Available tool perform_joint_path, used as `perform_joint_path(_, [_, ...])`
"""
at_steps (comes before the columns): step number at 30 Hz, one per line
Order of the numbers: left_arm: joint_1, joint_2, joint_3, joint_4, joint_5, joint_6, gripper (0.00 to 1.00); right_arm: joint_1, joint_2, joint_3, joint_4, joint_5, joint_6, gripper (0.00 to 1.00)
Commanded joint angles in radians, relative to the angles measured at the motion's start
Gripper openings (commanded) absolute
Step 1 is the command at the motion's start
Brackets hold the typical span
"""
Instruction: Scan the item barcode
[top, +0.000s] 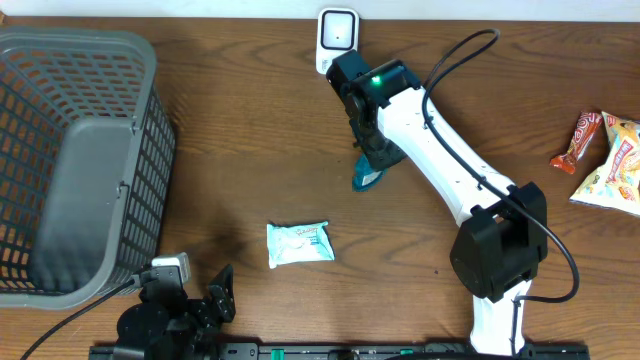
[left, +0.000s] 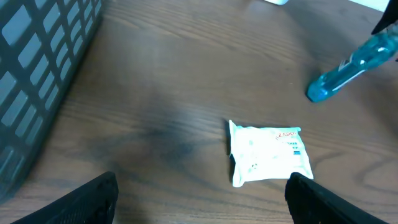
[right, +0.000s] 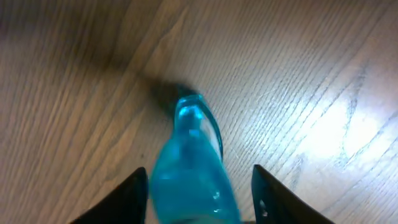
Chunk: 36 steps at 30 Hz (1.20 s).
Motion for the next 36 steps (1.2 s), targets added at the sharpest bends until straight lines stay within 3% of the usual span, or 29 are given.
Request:
perform_joint_path(1, [0.004, -0.001, 0.000, -0.001, 0.005, 0.010, 0.86, 0.014, -0.019, 0.003, -0.002, -0.006, 0.107, 0.50])
perform_joint_path(5, [0.004, -0.001, 0.000, -0.001, 0.005, 0.010, 0.86, 0.013, -0.019, 0.003, -0.002, -0.009, 0.133, 0.52])
perform_joint_path(8, [0.004, -0.001, 0.000, -0.001, 0.005, 0.010, 0.86, 0.007, -0.019, 0.004, -0.002, -0.037, 0.133, 0.66])
perform_joint_path(11, [0.004, -0.001, 0.000, -0.001, 0.005, 0.010, 0.86, 0.001, -0.030, 0.005, -0.003, -0.111, 0.127, 0.89])
perform_joint_path(13, [0.004, -0.001, 0.000, -0.001, 0.005, 0.010, 0.86, -0.006, -0.047, 0.006, -0.002, -0.156, 0.097, 0.98])
perform_joint_path(18, [0.004, -0.001, 0.000, -0.001, 0.005, 0.010, 0.86, -0.034, -0.144, 0.006, -0.002, -0.196, -0.126, 0.99])
perform_joint_path(24, [0.004, -0.001, 0.000, -0.001, 0.005, 0.010, 0.86, -0.056, -0.286, 0.006, 0.002, -0.072, -0.672, 0.99])
perform_joint_path(29, [0.004, -0.001, 0.000, -0.001, 0.005, 0.010, 0.86, -0.056, -0.339, 0.006, 0.095, 0.041, -1.426, 0.99])
perform_joint_path(34, [0.004, -0.001, 0.000, -0.001, 0.005, 0.010, 0.86, -0.056, -0.314, -0.021, 0.000, -0.193, -2.292, 0.99])
perform_joint_path(36, [0.004, -0.001, 0.000, -0.001, 0.005, 0.010, 0.86, -0.063, -0.307, -0.049, -0.008, -0.188, -2.426, 0.99])
